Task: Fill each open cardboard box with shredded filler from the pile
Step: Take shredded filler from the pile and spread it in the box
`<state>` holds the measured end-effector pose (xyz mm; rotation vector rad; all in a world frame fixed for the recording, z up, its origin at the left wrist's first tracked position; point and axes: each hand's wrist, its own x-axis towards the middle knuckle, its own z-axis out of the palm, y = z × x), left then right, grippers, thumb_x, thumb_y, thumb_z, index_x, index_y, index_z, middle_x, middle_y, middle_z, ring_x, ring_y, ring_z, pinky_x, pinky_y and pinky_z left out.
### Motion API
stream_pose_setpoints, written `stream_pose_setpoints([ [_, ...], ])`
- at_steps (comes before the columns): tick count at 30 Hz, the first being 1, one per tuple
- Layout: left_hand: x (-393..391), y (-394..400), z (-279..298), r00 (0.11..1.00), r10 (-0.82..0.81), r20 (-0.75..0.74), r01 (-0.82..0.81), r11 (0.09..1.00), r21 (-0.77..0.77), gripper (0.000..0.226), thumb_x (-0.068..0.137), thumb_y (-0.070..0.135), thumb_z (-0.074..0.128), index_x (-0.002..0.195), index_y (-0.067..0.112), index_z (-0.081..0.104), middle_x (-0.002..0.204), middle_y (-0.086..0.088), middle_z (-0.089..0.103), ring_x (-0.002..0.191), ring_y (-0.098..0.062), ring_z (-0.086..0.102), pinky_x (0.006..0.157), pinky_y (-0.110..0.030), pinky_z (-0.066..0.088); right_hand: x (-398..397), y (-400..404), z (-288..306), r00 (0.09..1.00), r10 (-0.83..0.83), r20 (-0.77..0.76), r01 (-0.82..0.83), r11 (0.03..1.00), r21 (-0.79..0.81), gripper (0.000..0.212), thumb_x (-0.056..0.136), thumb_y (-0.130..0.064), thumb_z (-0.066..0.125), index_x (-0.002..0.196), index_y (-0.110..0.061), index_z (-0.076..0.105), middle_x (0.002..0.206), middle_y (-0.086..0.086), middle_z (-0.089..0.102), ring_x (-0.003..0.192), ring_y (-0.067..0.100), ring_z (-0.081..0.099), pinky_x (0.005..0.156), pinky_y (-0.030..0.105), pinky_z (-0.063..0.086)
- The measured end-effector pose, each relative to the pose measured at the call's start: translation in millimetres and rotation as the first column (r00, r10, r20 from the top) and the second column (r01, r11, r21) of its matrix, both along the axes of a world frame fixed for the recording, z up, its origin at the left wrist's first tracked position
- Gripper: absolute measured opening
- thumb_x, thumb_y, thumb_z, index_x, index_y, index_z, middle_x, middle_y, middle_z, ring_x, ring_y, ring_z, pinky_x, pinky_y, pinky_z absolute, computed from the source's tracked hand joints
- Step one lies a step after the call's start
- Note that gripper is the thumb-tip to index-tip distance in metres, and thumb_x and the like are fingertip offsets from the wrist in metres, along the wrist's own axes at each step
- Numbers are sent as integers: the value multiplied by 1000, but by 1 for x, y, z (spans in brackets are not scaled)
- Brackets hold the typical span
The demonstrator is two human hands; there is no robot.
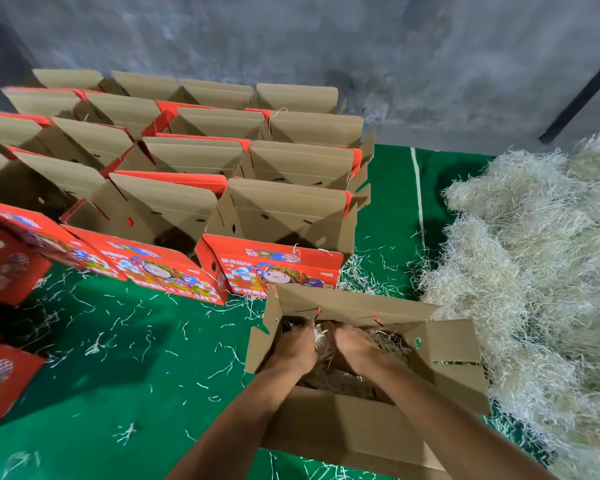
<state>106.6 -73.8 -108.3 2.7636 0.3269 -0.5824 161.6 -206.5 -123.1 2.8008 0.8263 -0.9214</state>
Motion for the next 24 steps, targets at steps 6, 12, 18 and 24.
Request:
stream_pose_setpoints([
  [6,12,0,13,998,-32,59,19,979,204,36,86,-11,54,117,7,57,110,-13,71,98,-26,70,86,-37,58,-2,-35,11,978,25,205,-18,999,-39,69,84,-2,64,145,-11,35,129,13,59,115,30,59,97,42,49],
  [12,14,1,13,998,-55,-31,62,945,322,42,94,-6,47,135,4,48,126,-15,58,112,-31,61,89,-39,52,2,-60,23,979,-83,187,91,995,-33,70,85,0,59,148,-9,30,137,16,55,119,34,60,99,43,50],
  [18,21,-7,27,977,-151,148,141,987,75,23,92,9,56,114,16,62,115,-5,64,104,-20,61,95,-33,48,-5,-54,40,974,-183,134,169,980,108,57,86,-7,57,140,-14,40,136,13,50,115,33,60,96,45,52],
  [24,17,-7,20,902,-384,-198,331,909,-255,14,98,21,50,88,19,60,92,-4,64,79,-18,61,62,-29,42,-13,-45,20,992,-92,-86,101,989,104,56,95,0,51,147,-21,45,147,8,50,131,28,51,111,40,41],
])
